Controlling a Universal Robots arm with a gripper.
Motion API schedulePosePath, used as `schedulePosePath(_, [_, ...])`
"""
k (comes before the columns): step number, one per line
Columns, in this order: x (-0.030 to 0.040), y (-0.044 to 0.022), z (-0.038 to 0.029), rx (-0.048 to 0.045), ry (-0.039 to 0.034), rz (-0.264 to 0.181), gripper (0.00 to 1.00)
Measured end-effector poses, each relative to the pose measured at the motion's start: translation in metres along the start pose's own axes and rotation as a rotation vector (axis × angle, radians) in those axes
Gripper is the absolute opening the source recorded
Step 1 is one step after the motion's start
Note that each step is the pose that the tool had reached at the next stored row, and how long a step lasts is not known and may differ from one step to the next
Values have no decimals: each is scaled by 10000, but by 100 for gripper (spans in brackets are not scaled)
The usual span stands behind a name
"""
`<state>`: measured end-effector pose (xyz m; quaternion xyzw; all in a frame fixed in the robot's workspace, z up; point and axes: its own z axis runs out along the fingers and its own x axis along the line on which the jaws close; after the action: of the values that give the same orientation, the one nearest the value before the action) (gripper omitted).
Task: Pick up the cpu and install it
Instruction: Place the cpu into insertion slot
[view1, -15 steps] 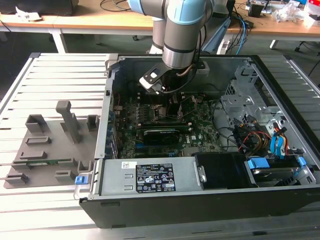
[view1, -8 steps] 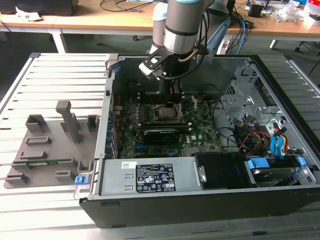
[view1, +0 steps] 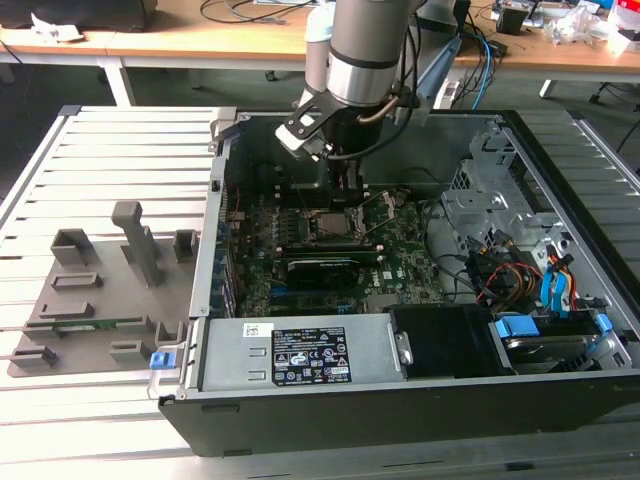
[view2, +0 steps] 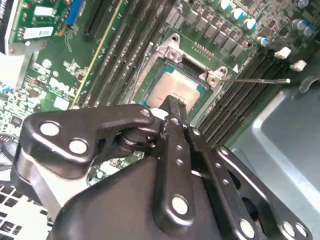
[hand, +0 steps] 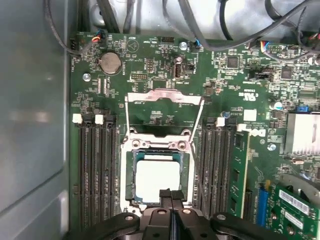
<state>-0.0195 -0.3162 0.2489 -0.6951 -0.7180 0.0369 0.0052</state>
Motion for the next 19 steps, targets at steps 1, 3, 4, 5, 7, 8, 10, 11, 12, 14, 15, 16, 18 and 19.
schedulePosePath(1, [-4,-5,-73,-3,8,2,11])
schedulePosePath(3, [-12,-15,-253,-3,25,-1,11])
schedulePosePath(4, [-15,-19,-320,-3,33,-1,11])
schedulePosePath(5, [-18,-24,-389,-3,34,-1,11])
schedulePosePath(7, [-23,-31,-514,-3,37,-2,11])
schedulePosePath(8, [-26,-34,-568,-4,39,-2,11])
schedulePosePath(10, [-31,-42,-699,-5,61,-3,11])
schedulePosePath(11, [-33,-44,-729,-6,91,-5,11])
schedulePosePath(12, [-32,-44,-729,-6,93,-4,11])
schedulePosePath(14, [-33,-44,-729,-6,94,-5,11])
schedulePosePath(15, [-33,-44,-729,-6,96,-5,11])
schedulePosePath(16, [-33,-44,-729,-6,97,-5,11])
schedulePosePath(18, [-33,-43,-730,-6,103,-6,11])
schedulePosePath(19, [-34,-42,-731,-6,144,-11,11])
